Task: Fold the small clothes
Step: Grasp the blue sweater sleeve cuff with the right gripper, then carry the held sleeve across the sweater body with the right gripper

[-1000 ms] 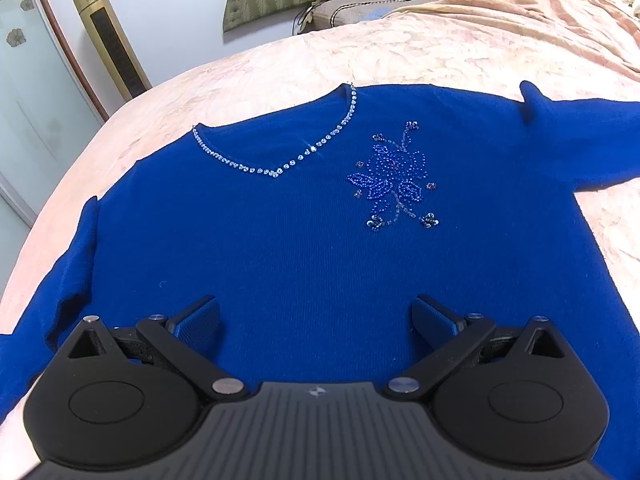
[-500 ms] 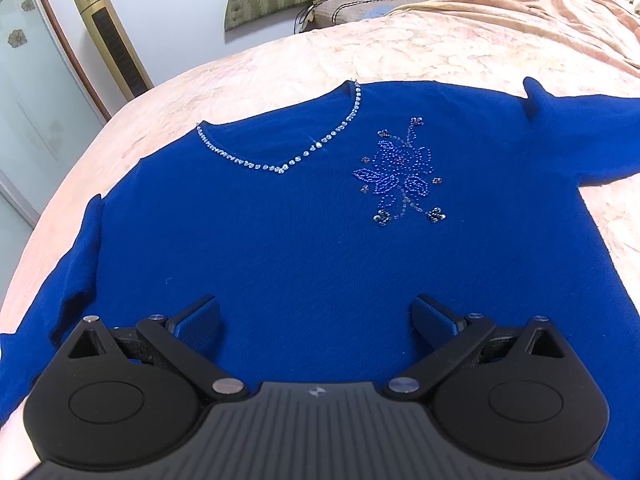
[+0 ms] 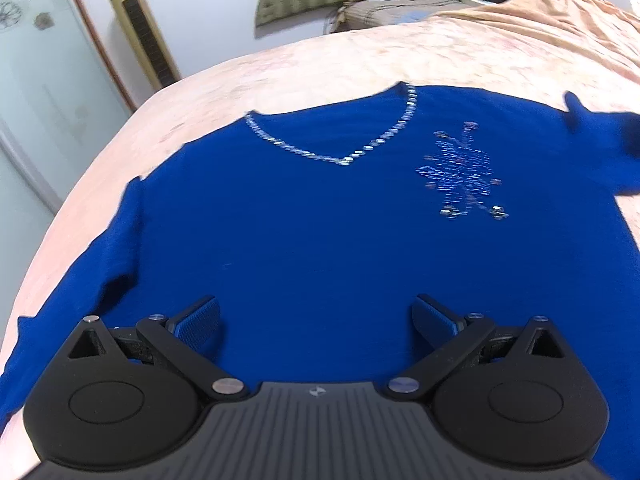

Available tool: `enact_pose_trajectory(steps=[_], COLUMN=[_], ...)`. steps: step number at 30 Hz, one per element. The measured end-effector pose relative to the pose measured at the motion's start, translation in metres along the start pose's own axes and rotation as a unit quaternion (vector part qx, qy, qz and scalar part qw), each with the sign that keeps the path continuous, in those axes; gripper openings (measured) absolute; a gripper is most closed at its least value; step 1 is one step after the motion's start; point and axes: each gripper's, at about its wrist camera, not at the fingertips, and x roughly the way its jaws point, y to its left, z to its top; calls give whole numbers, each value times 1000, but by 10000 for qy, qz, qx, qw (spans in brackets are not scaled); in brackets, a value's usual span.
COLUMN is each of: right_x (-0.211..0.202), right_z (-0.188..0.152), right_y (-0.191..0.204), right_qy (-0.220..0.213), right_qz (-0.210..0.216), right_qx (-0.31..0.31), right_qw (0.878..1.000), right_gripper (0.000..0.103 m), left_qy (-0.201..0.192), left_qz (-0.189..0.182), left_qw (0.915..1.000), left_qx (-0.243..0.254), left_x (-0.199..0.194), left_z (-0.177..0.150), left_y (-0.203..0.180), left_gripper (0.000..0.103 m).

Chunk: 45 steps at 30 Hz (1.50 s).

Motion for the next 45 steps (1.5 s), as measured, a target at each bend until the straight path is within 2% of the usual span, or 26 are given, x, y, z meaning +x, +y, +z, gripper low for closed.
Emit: enact_pose_trajectory(steps=[8, 15, 21, 26, 37, 38, 40, 41, 43, 45], right_x=[58, 138, 201, 244, 290, 292, 300, 301, 300, 293], right_z=[-61, -101, -138, -178, -224, -226, -233, -235, -239, -239], right_y=[100, 172, 214, 233, 245, 245, 244, 242, 241, 242], right_qy=[692, 1348, 1835, 2245, 2719, 2770, 2917, 2984, 3065, 3056], right_qz=[1250, 1721, 1846, 1706, 1469, 1437, 1326, 1321, 1381, 1517], right_qx=[-243, -575, -738, -874, -1067, -1097, -1108, -1088, -1042, -1035], right_qw=[9894, 9741, 9627, 9554, 9450, 9437, 9408, 9390, 9360, 9343], right_gripper=[10, 10, 10, 10, 11, 12, 21, 22, 32, 32], left_qy=[28, -10, 91, 139, 250, 252, 251, 257, 271, 275], left_qz=[287, 579, 701, 750, 784, 788, 798, 799, 811, 826], left_qw=[9993, 9972, 9953, 9942, 9933, 9933, 9930, 9929, 9926, 9922], left_qx=[-251, -470, -659, -761, -806, -808, -828, -842, -868, -888], left_x=[-1, -4, -2, -1, 5, 5, 4, 6, 7, 6], left_z=[-12, -24, -33, -37, -39, -39, -39, -39, -39, -39], left_y=[39, 76, 100, 111, 117, 117, 118, 119, 120, 121], left_gripper=[103, 103, 103, 103, 103, 103, 103, 103, 103, 103])
